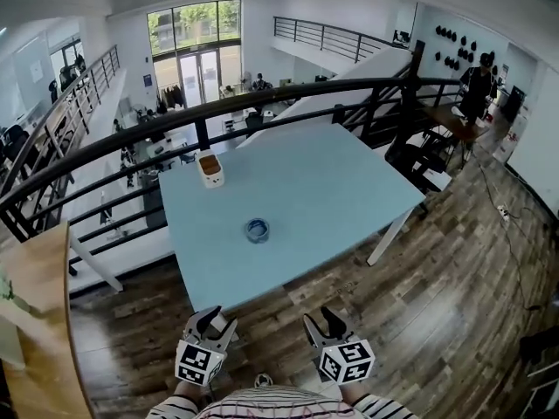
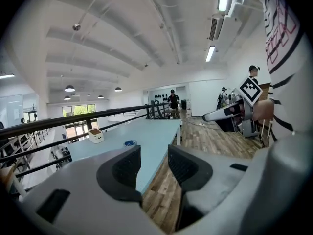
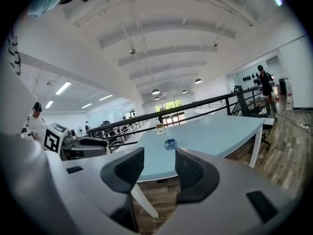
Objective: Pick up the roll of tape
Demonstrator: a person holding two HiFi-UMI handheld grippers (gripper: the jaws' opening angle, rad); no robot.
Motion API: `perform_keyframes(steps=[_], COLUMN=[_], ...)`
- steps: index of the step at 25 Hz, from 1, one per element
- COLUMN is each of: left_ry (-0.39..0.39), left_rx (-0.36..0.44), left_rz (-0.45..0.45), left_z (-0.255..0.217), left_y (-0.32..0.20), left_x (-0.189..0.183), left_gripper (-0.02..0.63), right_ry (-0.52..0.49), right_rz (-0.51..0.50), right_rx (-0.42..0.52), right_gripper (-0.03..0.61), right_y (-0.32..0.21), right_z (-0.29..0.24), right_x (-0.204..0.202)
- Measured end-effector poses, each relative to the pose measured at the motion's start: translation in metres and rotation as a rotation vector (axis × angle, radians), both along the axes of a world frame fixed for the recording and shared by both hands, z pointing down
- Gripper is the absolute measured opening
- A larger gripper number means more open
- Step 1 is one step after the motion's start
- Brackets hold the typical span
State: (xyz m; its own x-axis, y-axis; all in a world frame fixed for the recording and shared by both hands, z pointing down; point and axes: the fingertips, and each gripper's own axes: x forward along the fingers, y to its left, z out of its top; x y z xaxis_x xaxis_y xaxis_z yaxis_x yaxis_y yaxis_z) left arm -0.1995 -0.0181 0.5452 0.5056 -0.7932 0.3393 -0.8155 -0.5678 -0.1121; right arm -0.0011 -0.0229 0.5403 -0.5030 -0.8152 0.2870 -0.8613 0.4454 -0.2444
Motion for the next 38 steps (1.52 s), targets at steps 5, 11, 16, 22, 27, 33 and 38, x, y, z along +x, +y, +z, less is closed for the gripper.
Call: perform_keyframes(steps=[5, 11, 16, 22, 27, 33, 38], left_ry=[-0.009, 0.006, 0.003, -0.009, -0.075, -0.15, -0.234], left_rx=[-0.001, -0.034, -0.044, -0.046, -0.033, -0.045, -0.057], left_rz=[0.062, 0.11, 0.106, 0.063, 0.064, 0.068, 0.091], left_z=[0.005, 0.025, 0.036, 0.035, 0.037, 0.051, 0.07], left_y=[-0.035, -0.065, -0.092, -0.138, -0.188, -0.238, -0.274], left_x=[-0.009, -0.002, 0.005, 0.01, 0.016, 0.032, 0.041], left_gripper=[0.15, 0.15, 0.15, 0.15, 0.15, 0.15, 0.15], right_ry=[-0.003, 0.0, -0.008, -0.004, 0.007, 0.012, 0.018], right_rz=[0.068, 0.116, 0.11, 0.056, 0.012, -0.04, -0.063], right_rx=[-0.012, -0.039, -0.043, -0.054, -0.063, -0.072, -0.077], right_gripper=[0.192, 0.192, 0.192, 0.192, 0.192, 0.192, 0.192], right_y=[-0.017, -0.034, -0.069, -0.121, -0.166, -0.216, -0.249], right_z=[0.004, 0.009, 0.017, 0.02, 0.021, 0.023, 0.026], right_x=[-0.006, 0.001, 0.009, 0.014, 0.015, 0.023, 0.033])
